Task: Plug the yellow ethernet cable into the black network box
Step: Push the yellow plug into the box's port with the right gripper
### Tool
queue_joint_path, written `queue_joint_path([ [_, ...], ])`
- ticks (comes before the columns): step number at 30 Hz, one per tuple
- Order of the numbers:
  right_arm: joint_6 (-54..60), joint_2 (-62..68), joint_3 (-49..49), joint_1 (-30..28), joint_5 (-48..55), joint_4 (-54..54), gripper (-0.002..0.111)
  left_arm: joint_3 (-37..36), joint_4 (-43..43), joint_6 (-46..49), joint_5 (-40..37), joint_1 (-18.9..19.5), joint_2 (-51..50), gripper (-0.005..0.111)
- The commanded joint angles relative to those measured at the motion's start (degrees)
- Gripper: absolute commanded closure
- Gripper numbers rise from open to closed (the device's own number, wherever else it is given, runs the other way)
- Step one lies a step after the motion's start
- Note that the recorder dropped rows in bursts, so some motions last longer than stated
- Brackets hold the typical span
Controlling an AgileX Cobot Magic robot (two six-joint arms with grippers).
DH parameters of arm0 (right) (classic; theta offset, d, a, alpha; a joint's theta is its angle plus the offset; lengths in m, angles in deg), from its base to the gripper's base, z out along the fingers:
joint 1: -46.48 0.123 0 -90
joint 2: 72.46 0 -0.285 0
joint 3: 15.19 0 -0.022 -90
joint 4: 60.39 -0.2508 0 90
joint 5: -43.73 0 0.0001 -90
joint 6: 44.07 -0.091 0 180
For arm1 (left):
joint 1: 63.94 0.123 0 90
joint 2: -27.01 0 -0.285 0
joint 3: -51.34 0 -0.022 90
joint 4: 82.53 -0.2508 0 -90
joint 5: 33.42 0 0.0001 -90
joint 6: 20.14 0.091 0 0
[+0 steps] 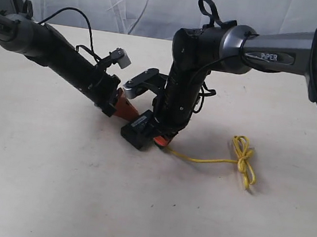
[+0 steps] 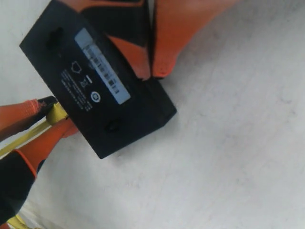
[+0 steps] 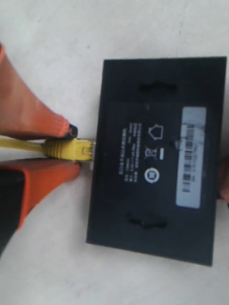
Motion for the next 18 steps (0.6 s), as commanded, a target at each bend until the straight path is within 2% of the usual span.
queue_joint_path([
  [1,0.49,-0.11,-1.46,-0.05,-5.34,-1.52,0.109,-0.18,0.37,0.34,-5.54,-0.60,-0.13,0.107],
  [18,0.49,-0.11,-1.46,-0.16,-1.35,2.27,0.109,-0.18,0.02,-0.09,-3.55,-0.02,-0.13,0.107],
])
